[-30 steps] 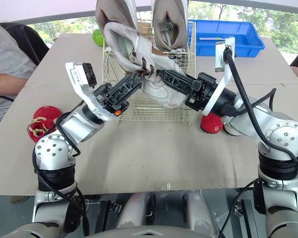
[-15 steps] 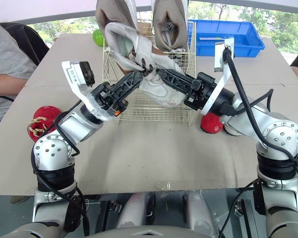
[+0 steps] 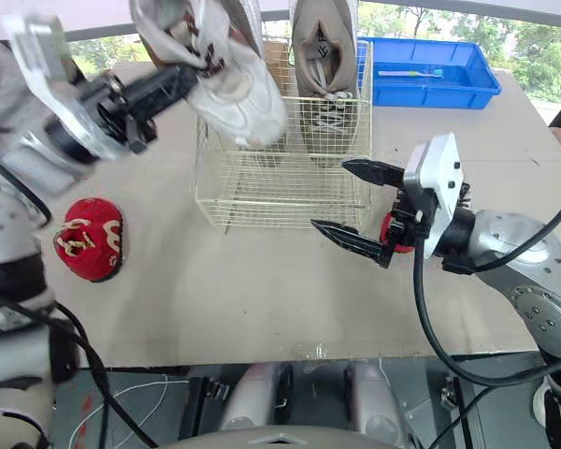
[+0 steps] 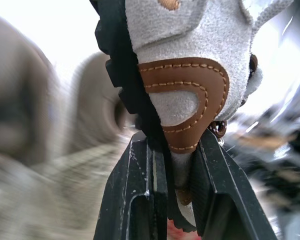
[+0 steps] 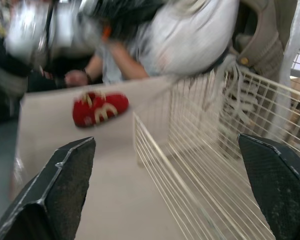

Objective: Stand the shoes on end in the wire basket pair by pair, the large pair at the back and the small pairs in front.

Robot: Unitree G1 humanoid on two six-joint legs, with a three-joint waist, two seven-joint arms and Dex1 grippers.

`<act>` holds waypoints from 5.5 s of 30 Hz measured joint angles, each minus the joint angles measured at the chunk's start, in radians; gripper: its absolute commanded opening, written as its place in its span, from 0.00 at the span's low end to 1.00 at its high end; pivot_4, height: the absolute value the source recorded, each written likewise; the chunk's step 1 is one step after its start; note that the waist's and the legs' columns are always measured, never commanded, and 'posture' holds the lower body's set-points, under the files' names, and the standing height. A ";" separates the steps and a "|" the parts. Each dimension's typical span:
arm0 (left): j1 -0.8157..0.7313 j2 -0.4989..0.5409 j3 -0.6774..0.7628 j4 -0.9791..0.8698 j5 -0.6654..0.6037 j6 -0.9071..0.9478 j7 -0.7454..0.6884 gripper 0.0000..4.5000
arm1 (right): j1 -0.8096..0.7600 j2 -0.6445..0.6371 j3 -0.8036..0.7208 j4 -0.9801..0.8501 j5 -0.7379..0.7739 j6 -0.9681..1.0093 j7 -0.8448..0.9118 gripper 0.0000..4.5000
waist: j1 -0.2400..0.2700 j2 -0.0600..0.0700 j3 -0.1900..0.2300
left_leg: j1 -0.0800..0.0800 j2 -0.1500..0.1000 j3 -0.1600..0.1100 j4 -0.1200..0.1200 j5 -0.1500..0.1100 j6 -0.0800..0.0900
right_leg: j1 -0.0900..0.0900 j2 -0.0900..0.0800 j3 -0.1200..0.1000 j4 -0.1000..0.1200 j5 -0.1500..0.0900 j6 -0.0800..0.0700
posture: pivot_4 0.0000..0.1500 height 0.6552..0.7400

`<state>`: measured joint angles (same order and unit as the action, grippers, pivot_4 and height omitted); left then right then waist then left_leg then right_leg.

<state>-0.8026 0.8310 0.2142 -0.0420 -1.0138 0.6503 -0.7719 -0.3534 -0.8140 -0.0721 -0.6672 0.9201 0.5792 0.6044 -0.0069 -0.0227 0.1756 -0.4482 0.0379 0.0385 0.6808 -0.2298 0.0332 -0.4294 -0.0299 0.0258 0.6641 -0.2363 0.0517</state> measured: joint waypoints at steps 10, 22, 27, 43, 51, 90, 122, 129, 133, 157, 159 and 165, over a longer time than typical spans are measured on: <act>-0.255 -0.013 -0.233 0.504 0.522 -0.474 -0.384 0.07 | 0.051 0.038 -0.016 -0.002 -0.084 -0.036 0.034 0.99 | 0.004 -0.001 0.000 | -0.001 0.001 0.000 -0.001 0.000 0.000 | -0.001 0.001 0.000 -0.001 0.000 0.000 | 1.00 1.00; -0.404 -0.108 -0.332 0.928 0.759 -0.697 -0.686 0.07 | 0.091 0.056 -0.016 -0.067 -0.091 -0.022 0.001 0.99 | 0.018 -0.001 0.001 | -0.003 0.001 0.000 0.000 0.000 0.000 | -0.001 0.001 -0.001 -0.001 0.000 0.000 | 1.00 1.00; -0.433 -0.110 -0.332 0.967 0.802 -0.709 -0.710 0.07 | 0.105 0.062 -0.016 -0.076 -0.099 -0.017 -0.007 0.99 | 0.016 -0.001 0.001 | -0.002 0.001 -0.001 0.000 0.000 0.000 | -0.001 0.001 -0.001 -0.001 0.000 0.000 | 1.00 1.00; -0.342 -0.039 -0.264 0.751 0.799 -0.518 -0.739 0.99 | 0.096 0.081 -0.002 -0.058 -0.142 -0.015 0.010 1.00 | -0.009 -0.001 0.001 | 0.000 0.001 -0.001 0.000 0.000 0.000 | -0.001 0.001 0.000 0.004 0.000 0.000 | 1.00 1.00; -0.152 0.032 -0.140 0.421 0.654 -0.250 -0.685 0.99 | 0.121 0.066 -0.006 -0.024 -0.176 0.074 -0.043 1.00 | 0.003 -0.001 0.001 | -0.001 0.002 -0.002 0.004 0.000 0.000 | -0.001 -0.001 -0.002 0.007 0.000 0.000 | 1.00 1.00; 0.409 -0.170 -0.075 -0.681 -0.161 0.235 0.064 1.00 | -0.314 -0.110 0.032 1.055 -0.475 0.440 0.119 0.01 | 0.003 0.001 0.000 | 0.017 0.000 0.006 -0.001 -0.002 0.003 | 0.016 -0.001 0.007 -0.002 0.000 0.000 | 1.00 1.00; 0.828 -0.117 0.205 -0.691 -0.087 -0.030 0.058 1.00 | -0.171 0.666 0.262 0.637 -0.994 -0.608 -0.505 0.01 | -0.010 -0.001 -0.003 | 0.019 0.001 0.008 -0.012 0.000 -0.001 | 0.004 0.000 0.018 0.001 0.000 -0.004 | 1.00 1.00; 0.926 -0.134 0.214 -0.696 -0.063 -0.084 0.060 1.00 | -0.166 0.701 0.219 0.624 -0.911 -0.545 -0.433 0.01 | -0.013 -0.001 -0.003 | 0.022 0.002 0.007 -0.012 0.000 -0.001 | 0.007 0.000 0.018 0.000 0.000 -0.004 | 1.00 1.00; 0.944 -0.137 0.212 -0.697 -0.042 -0.106 0.059 1.00 | -0.143 0.705 0.189 0.571 -0.821 -0.450 -0.373 0.35 | -0.012 -0.001 -0.004 | 0.031 0.002 0.008 -0.015 0.000 -0.001 | 0.016 -0.001 0.018 -0.002 -0.002 -0.006 | 1.00 1.00; 1.218 -0.556 0.479 -0.701 0.252 -0.268 0.678 1.00 | -0.094 0.325 0.239 0.250 -0.442 -0.244 0.344 1.00 | -0.020 -0.006 -0.003 | 0.032 0.003 0.008 -0.018 -0.001 0.000 | 0.017 -0.002 0.018 -0.005 -0.002 -0.006 | 1.00 1.00; 1.258 -0.576 0.502 -0.718 0.300 -0.267 0.742 1.00 | -0.098 0.339 0.254 0.266 -0.441 -0.254 0.355 1.00 | -0.015 -0.006 -0.003 | 0.032 0.002 0.008 -0.018 -0.001 0.000 | 0.016 -0.002 0.018 -0.005 -0.002 -0.006 | 1.00 1.00; 1.277 -0.586 0.475 -0.704 0.422 -0.219 0.833 1.00 | -0.100 0.363 0.274 0.315 -0.455 -0.298 0.390 1.00 | -0.004 -0.007 -0.003 | 0.032 0.001 0.008 -0.018 -0.001 0.000 | 0.016 -0.005 0.017 -0.006 -0.002 -0.007 | 1.00 1.00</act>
<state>0.4745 0.2454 0.6890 -0.7457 -0.5918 0.4314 0.0607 -0.4531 -0.4513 0.2019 -0.3524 0.4650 0.2813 0.9944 -0.0112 -0.0296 0.1722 -0.4164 0.0393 0.0467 0.6630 -0.2309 0.0328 -0.4134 -0.0353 0.0430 0.6582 -0.2385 0.0452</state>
